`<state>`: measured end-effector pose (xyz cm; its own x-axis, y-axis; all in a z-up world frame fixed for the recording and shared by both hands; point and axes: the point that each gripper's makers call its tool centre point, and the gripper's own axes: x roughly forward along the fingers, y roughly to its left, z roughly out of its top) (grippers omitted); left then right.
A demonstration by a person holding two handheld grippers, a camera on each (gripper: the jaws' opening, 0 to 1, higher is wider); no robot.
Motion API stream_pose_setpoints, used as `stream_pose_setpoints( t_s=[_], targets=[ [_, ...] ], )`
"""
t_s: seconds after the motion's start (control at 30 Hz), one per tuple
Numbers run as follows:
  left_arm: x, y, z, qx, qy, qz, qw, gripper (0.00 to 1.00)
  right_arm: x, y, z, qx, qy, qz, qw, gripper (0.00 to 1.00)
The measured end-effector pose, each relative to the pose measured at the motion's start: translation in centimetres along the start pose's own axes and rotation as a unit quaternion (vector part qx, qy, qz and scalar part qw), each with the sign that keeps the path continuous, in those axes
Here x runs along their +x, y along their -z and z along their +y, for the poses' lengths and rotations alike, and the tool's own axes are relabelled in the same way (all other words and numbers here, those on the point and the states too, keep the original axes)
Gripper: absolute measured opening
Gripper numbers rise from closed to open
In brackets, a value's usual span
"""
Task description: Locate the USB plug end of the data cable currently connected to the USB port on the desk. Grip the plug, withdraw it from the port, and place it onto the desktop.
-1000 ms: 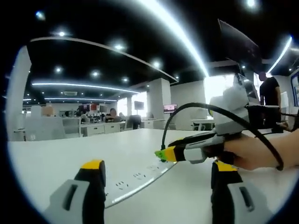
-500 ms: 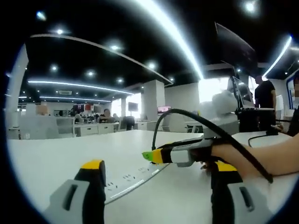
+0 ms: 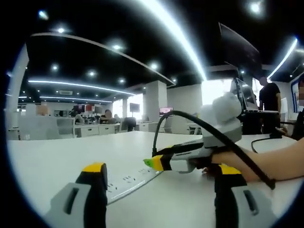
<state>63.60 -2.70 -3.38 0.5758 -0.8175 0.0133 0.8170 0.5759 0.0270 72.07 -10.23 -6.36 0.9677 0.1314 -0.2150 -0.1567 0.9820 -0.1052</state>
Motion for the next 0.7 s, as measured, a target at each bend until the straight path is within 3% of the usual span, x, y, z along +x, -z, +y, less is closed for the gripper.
stream_pose_setpoints(
  t_s=[0.47,0.7],
  targets=[
    [0.10,0.05,0.32,0.000,-0.005,0.000,1.0000,0.94,0.43,0.26,-0.39,-0.042,0.026,0.009,0.9987,0.15],
    [0.11,0.14,0.41,0.002,-0.006,0.002,1.0000,0.94,0.52,0.24,-0.49,-0.028,0.031,0.010,0.9991,0.13]
  ],
)
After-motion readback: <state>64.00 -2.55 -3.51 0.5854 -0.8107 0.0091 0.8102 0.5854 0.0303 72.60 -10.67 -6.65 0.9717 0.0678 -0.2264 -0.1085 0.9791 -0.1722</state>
